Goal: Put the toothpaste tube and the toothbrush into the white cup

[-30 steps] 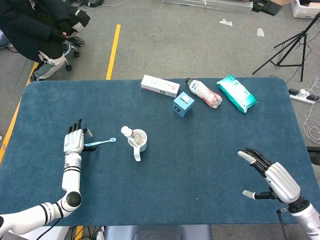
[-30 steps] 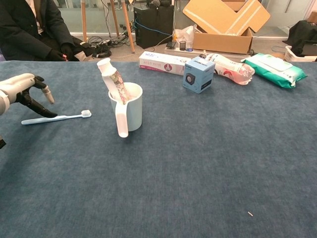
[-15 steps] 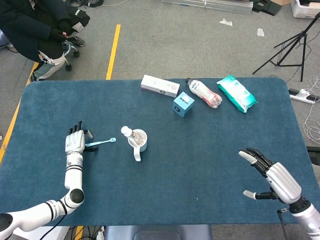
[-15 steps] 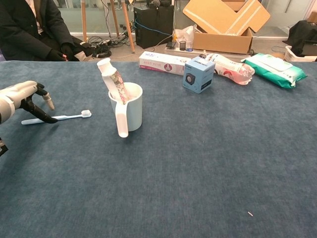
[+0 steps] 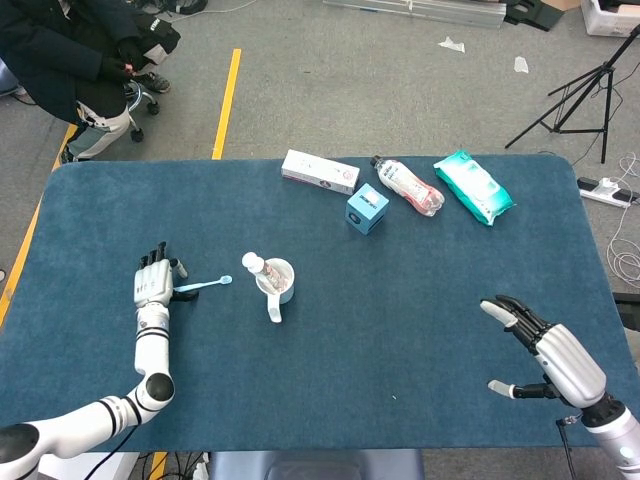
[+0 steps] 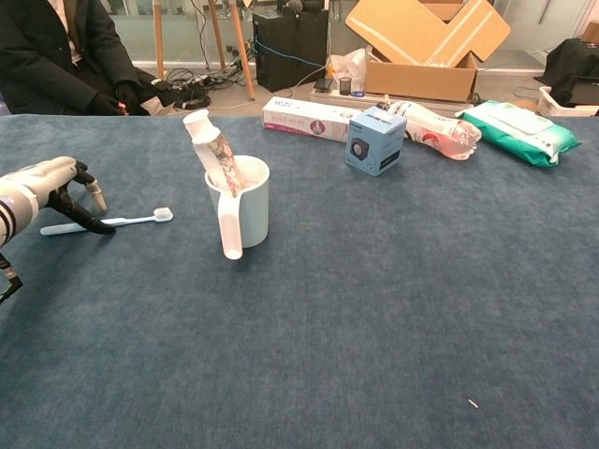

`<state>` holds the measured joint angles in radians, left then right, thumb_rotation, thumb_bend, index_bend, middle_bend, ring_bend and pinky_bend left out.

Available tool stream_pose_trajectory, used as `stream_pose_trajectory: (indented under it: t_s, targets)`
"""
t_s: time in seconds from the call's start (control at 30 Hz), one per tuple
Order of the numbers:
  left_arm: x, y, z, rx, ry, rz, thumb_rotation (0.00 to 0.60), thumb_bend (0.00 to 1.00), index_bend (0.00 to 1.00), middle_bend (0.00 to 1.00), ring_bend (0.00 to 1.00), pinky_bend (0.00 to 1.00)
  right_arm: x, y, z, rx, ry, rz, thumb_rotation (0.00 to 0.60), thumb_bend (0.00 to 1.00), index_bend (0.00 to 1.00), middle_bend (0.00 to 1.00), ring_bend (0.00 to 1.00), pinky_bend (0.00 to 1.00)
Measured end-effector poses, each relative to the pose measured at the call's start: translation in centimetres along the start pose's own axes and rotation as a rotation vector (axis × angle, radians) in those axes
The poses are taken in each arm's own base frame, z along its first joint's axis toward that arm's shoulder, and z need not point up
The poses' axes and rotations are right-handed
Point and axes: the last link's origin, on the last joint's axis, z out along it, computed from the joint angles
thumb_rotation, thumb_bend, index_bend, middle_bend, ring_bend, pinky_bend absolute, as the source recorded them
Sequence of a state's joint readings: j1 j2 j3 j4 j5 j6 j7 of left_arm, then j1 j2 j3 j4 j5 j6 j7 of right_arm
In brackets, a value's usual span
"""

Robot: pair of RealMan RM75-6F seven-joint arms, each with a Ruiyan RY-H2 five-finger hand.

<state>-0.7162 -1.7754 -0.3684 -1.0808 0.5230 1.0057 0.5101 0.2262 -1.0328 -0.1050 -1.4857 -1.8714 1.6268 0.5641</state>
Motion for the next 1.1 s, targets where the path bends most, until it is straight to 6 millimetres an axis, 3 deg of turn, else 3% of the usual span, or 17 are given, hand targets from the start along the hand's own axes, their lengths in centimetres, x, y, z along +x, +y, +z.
stream_pose_trajectory:
  t_s: [1.1]
  targets:
    - [-0.43, -0.15, 0.01, 0.029, -0.002, 0.071, 0.6, 0.23, 0.52, 0.0, 0.0, 0.0, 0.2, 0.06, -0.11, 0.002, 0.007, 0.005, 0.6, 0.01, 0.02, 0.15, 0.09, 0.4]
